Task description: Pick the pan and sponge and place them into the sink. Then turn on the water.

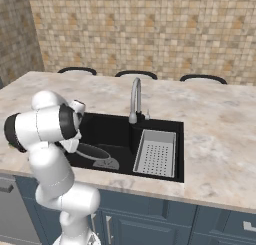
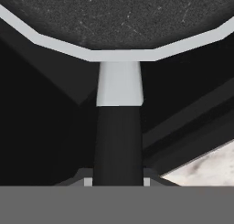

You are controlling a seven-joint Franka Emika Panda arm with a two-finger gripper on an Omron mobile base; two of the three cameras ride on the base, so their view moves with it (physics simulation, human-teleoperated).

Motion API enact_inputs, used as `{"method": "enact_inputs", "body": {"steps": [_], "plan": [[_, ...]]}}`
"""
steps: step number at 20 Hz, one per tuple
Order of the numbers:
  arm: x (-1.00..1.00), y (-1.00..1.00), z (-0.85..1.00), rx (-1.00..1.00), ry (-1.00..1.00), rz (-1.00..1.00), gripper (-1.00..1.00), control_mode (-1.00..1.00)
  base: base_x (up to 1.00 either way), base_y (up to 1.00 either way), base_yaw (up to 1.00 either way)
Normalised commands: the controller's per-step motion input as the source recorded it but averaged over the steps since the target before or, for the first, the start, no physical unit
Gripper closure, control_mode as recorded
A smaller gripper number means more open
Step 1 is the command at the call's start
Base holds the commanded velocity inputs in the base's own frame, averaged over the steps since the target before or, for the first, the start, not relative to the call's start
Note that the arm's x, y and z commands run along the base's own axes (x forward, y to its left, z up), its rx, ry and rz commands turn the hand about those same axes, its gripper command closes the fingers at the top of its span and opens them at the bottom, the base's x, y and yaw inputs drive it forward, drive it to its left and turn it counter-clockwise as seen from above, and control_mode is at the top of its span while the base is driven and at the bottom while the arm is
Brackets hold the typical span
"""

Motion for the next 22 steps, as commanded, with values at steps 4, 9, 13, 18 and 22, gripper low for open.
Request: {"method": "enact_inputs", "body": {"steps": [4, 9, 13, 18, 22], "plan": [[0.27, 0.01, -0.22, 0.00, -0.03, 0.00, 1.00, -1.00, 0.00, 0.00, 0.00], [0.26, 0.03, -0.27, 0.01, -0.03, 0.00, 1.00, -1.00, 0.00, 0.00, 0.00], [0.25, 0.06, -0.43, 0.01, 0.00, 0.00, 1.00, -1.00, 0.00, 0.00, 0.00], [0.26, 0.11, -0.43, 0.00, 0.00, 0.00, 1.00, -1.00, 0.00, 0.00, 0.00], [0.31, 0.11, -0.39, 0.00, -0.01, 0.00, 1.00, -1.00, 0.00, 0.00, 0.00]]}}
